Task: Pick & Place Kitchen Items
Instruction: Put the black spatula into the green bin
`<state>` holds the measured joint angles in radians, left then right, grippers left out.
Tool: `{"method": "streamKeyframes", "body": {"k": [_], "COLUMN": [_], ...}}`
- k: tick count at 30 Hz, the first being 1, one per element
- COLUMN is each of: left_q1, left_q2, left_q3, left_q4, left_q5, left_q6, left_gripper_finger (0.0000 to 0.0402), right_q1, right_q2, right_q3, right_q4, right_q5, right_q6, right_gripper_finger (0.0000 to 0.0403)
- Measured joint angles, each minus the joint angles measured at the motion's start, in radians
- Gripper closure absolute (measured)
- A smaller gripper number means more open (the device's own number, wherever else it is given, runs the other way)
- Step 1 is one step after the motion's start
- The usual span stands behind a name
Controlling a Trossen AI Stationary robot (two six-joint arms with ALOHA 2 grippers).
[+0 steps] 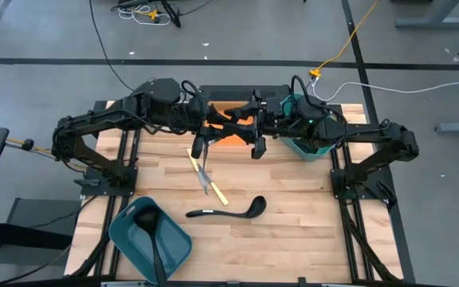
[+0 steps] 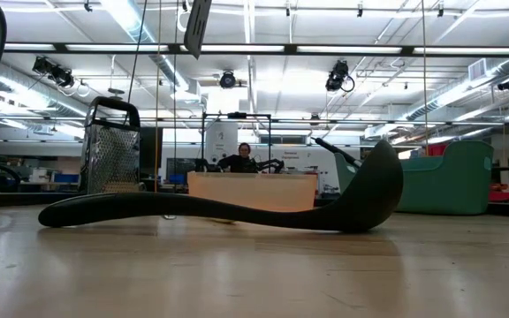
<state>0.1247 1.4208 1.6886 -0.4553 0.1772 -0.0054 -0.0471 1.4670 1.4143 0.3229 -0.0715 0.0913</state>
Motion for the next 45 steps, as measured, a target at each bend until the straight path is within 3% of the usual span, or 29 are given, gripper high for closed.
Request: {"method": "streamKeyframes", "body": {"k": [15, 24, 34, 45], "left_q1": [0.0, 0.0, 0.0, 0.0], "left_q2": [0.0, 0.0, 0.0, 0.0], "left_q3": [0.0, 0.0, 0.0, 0.0], "left_q4": [-0.002, -0.003, -0.002, -0.002], "left_q5": [-0.004, -0.012, -0.024, -0.026], "left_q6": [-0.009, -0.004, 0.001, -0.018], "left_gripper_finger": [0.0283, 0.028, 0.0226, 0.0213], "right_q1": [0.0, 0.0, 0.0, 0.0], "right_q2": [0.0, 0.0, 0.0, 0.0], "right_q3": [0.0, 0.0, 0.0, 0.0], "right_q4": [0.0, 0.0, -0.003, -0.003], "right_q5": [-0.001, -0.035, -0.042, -0.053], "right_q6": [-0.009, -0.025, -0.025, -0.026], "right_gripper_finger": [0.0296, 0.0288, 0.0298, 0.0299]}}
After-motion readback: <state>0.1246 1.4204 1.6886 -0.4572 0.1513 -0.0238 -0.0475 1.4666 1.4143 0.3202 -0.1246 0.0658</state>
